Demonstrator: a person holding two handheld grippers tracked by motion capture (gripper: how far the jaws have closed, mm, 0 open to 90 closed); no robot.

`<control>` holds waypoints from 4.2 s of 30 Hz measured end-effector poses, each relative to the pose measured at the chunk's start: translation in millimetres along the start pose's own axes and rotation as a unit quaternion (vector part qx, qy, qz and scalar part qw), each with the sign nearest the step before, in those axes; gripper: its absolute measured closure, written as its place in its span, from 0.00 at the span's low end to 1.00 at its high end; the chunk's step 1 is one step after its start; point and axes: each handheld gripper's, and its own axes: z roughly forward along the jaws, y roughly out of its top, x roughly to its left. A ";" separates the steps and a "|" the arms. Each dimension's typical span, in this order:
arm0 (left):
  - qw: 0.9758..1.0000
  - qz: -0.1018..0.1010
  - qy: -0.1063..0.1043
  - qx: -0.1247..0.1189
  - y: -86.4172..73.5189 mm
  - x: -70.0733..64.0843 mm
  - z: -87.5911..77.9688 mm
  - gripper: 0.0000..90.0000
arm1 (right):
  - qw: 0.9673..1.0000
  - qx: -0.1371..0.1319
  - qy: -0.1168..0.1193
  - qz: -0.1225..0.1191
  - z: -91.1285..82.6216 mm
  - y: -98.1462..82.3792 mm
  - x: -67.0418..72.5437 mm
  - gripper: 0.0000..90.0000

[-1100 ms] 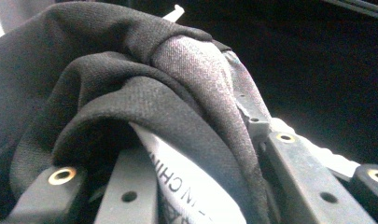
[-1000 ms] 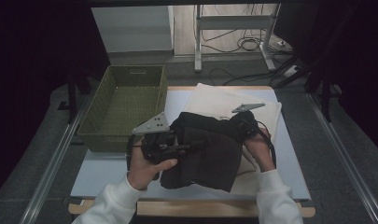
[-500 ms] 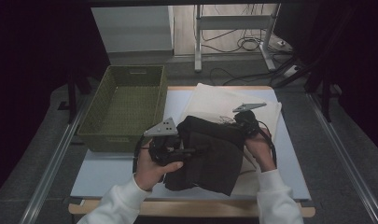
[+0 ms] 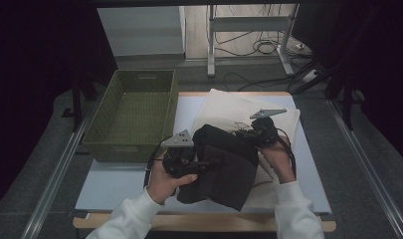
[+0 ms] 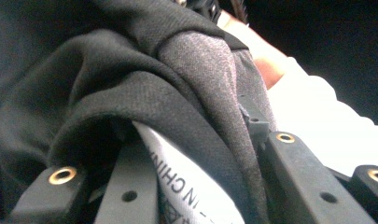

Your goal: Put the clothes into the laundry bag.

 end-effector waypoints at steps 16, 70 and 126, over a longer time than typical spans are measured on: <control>0.999 -0.009 0.003 0.052 -21.4 8.6 30.4 0.75 | 1.000 -0.011 0.003 -0.003 -6.1 3.1 2.9 0.96; 0.990 -0.029 0.024 0.139 -33.0 34.7 108.8 0.75 | 0.999 -0.041 -0.001 -0.004 -24.2 10.4 10.6 0.96; 0.993 0.004 0.078 0.094 -17.2 18.0 71.3 0.26 | 0.999 -0.040 0.013 -0.004 -26.7 10.4 9.9 0.96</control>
